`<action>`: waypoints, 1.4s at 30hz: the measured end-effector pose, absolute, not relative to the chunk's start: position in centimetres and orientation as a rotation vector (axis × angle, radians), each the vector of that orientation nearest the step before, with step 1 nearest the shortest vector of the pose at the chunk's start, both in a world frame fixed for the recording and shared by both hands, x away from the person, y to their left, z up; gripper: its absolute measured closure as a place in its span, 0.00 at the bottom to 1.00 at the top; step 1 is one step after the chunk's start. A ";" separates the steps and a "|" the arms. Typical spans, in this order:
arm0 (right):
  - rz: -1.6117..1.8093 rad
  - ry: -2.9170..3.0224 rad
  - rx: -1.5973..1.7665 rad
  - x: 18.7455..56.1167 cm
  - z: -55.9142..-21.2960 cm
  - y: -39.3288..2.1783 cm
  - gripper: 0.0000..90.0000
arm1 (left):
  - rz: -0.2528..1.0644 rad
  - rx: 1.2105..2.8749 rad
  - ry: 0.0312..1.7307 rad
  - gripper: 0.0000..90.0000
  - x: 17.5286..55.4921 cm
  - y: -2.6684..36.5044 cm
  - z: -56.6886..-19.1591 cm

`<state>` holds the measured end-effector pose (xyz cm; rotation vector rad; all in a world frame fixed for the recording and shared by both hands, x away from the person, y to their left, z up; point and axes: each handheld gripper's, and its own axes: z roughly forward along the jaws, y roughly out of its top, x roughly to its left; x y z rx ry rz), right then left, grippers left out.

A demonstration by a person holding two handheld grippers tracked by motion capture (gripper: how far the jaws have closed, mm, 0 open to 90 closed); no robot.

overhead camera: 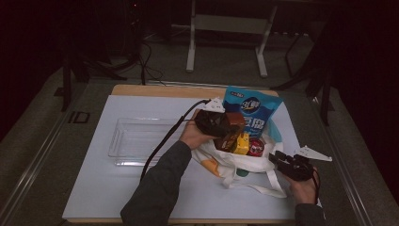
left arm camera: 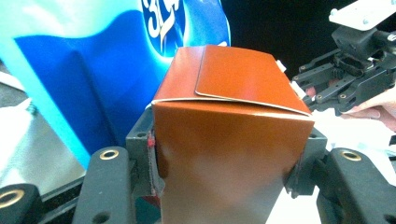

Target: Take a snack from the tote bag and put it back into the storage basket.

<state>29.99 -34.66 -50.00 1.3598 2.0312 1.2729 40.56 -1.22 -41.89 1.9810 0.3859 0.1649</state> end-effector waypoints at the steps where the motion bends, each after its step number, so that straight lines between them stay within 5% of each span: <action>1: 1.273 2.031 1.360 30.0 -50.0 -34.7 0.68 | 0.165 1.981 0.386 0.48 40.6 -1.2 -41.9; 42: 1.287 2.026 1.368 30.0 -50.3 -34.8 0.68 | 0.193 1.804 0.341 0.48 37.8 3.8 -35.8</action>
